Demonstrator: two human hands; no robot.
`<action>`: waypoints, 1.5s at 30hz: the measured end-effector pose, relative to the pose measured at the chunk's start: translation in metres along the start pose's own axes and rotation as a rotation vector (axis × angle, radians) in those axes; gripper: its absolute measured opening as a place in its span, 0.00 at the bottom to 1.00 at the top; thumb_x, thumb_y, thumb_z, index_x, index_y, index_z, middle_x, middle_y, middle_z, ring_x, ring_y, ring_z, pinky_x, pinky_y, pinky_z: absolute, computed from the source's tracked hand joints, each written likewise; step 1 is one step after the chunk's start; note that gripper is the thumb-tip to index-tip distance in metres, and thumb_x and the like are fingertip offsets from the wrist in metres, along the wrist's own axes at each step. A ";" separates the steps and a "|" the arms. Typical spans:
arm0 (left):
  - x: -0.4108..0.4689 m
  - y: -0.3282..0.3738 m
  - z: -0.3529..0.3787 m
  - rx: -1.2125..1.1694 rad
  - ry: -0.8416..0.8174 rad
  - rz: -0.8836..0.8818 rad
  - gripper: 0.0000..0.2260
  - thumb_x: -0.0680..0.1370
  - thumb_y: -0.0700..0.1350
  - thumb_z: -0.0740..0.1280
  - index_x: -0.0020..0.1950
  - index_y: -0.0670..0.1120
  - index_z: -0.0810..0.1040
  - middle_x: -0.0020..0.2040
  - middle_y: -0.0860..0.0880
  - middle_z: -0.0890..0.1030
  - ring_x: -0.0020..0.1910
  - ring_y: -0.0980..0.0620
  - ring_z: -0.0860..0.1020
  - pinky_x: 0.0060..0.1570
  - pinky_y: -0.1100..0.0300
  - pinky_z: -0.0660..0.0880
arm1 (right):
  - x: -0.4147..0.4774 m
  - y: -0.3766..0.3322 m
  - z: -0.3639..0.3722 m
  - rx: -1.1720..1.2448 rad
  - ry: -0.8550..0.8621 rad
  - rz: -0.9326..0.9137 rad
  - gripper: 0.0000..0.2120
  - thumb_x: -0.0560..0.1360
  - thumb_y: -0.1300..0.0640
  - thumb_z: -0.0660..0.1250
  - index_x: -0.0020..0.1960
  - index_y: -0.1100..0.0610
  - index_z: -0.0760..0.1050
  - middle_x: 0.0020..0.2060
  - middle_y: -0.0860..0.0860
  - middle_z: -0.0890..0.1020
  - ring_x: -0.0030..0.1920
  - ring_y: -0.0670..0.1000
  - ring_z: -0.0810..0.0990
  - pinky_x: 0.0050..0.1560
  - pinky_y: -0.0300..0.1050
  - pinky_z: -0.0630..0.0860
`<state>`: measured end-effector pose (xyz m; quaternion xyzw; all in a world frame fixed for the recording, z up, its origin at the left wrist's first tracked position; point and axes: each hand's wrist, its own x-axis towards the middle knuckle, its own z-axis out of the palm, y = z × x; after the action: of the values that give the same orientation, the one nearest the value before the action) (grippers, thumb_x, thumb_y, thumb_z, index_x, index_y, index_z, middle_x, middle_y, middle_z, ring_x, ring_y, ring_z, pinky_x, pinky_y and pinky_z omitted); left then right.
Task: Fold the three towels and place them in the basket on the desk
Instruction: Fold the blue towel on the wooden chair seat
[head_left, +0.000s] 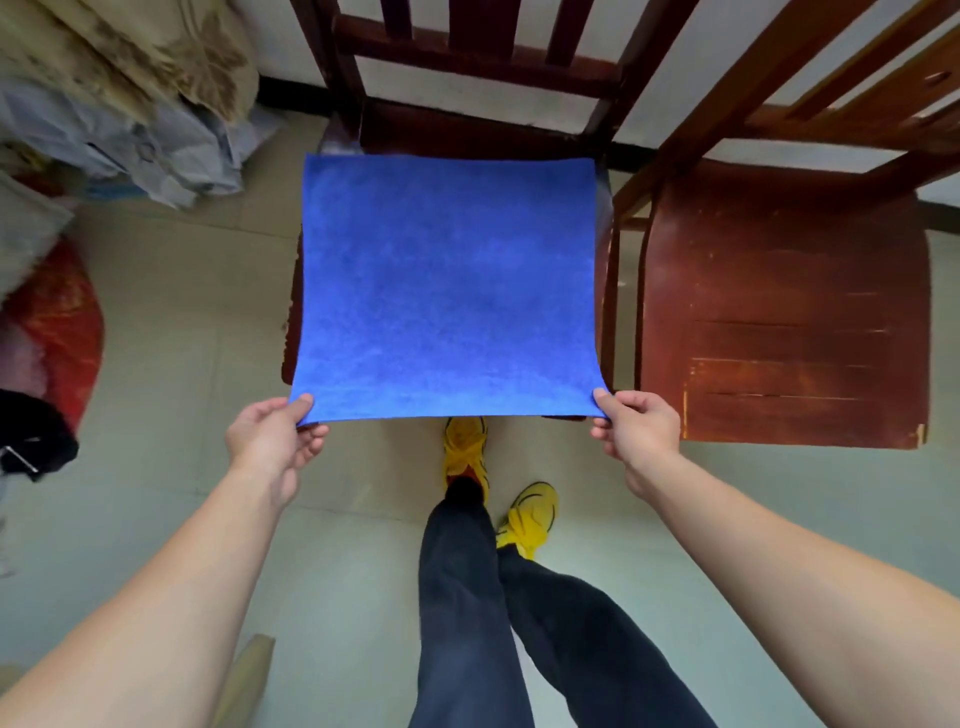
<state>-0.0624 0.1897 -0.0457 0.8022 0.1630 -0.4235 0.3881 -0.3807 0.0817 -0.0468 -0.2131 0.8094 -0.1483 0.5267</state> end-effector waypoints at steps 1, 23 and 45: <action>-0.009 0.004 -0.003 -0.006 0.003 0.015 0.09 0.77 0.38 0.68 0.46 0.47 0.69 0.38 0.44 0.77 0.18 0.57 0.76 0.21 0.68 0.73 | -0.007 -0.004 -0.005 0.019 -0.004 -0.003 0.10 0.74 0.57 0.72 0.50 0.57 0.73 0.31 0.55 0.79 0.23 0.46 0.76 0.21 0.34 0.68; 0.048 0.187 0.106 -0.260 -0.326 -0.145 0.10 0.81 0.38 0.58 0.40 0.41 0.72 0.36 0.46 0.81 0.35 0.52 0.82 0.38 0.66 0.78 | 0.070 -0.199 0.064 0.422 -0.377 0.103 0.07 0.81 0.57 0.58 0.46 0.55 0.73 0.38 0.50 0.86 0.38 0.46 0.86 0.29 0.34 0.74; 0.103 0.191 0.155 1.297 -0.100 0.865 0.13 0.76 0.46 0.67 0.60 0.48 0.78 0.59 0.41 0.74 0.57 0.37 0.75 0.54 0.48 0.73 | 0.095 -0.217 0.149 -1.249 -0.098 -0.856 0.09 0.74 0.53 0.68 0.53 0.50 0.80 0.54 0.52 0.78 0.58 0.57 0.73 0.48 0.48 0.70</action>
<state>0.0250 -0.0581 -0.0890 0.8410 -0.4619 -0.2808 -0.0209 -0.2368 -0.1561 -0.0805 -0.7735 0.5654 0.1557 0.2402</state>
